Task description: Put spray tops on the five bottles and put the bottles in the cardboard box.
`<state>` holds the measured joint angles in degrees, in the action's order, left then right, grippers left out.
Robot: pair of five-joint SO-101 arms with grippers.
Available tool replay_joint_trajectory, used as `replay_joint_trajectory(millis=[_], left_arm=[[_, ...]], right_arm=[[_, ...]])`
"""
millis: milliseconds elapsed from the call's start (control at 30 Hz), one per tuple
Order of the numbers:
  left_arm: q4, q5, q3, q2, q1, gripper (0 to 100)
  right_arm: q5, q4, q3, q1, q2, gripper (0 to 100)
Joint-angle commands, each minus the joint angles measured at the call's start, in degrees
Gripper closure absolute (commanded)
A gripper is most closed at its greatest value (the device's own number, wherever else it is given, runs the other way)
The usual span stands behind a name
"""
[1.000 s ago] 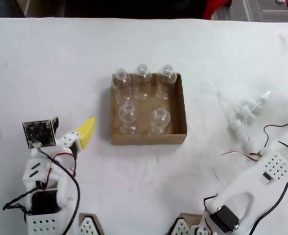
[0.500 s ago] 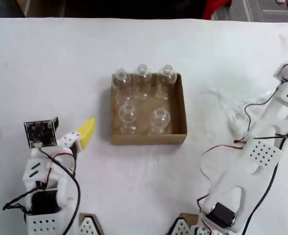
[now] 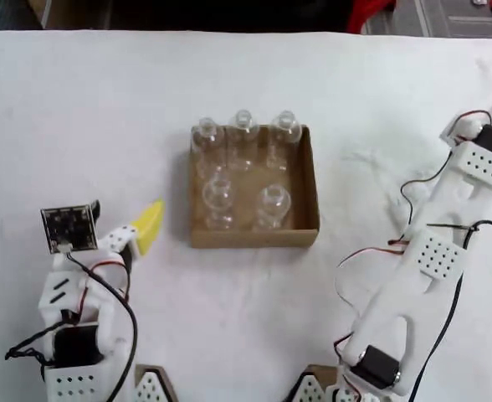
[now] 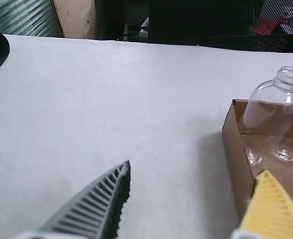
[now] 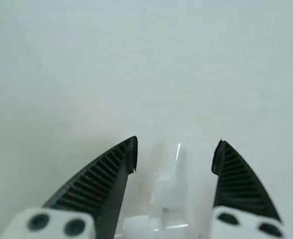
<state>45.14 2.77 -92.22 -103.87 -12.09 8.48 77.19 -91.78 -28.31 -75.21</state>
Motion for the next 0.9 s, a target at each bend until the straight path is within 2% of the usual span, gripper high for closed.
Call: replay_joint_trajectory(millis=[0, 400, 567, 800, 867], left_arm=[[-1.32, -0.79, 0.26, -0.4, 1.01, 64], [-1.32, -0.79, 0.26, -0.4, 1.01, 64], [-1.32, -0.79, 0.26, -0.4, 1.01, 64], [-1.32, -0.79, 0.26, -0.4, 1.01, 64], [-1.32, -0.79, 0.26, -0.4, 1.01, 64]], right_arm=[[0.7, 2.51, -0.79, 0.75, 0.57, 77.6], [5.54, 2.42, -0.18, 0.31, -0.13, 78.3], [5.01, 2.33, -0.7, -0.04, -2.86, 87.3], [5.36, 2.33, -0.79, -0.13, -4.44, 80.3], [5.45, 2.24, -0.79, -0.48, -4.26, 81.1]])
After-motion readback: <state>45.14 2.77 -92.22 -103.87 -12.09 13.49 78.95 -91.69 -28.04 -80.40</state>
